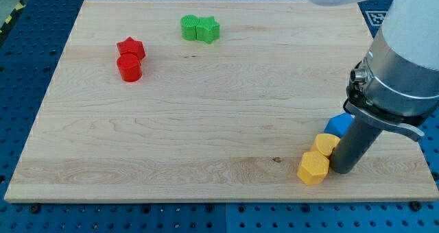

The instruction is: Move the yellow block slightly to the left

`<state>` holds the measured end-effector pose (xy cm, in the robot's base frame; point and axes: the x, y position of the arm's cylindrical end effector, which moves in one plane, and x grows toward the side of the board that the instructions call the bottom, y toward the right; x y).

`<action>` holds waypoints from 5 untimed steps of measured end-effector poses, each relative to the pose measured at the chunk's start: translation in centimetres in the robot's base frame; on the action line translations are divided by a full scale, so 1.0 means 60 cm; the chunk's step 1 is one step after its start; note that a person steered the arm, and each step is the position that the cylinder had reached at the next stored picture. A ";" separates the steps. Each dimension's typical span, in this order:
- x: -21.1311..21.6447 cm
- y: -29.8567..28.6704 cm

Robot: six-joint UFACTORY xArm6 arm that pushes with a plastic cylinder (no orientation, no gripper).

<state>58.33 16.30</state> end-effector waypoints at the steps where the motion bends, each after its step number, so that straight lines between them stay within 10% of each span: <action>1: 0.001 -0.034; 5: 0.016 -0.001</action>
<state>59.30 16.24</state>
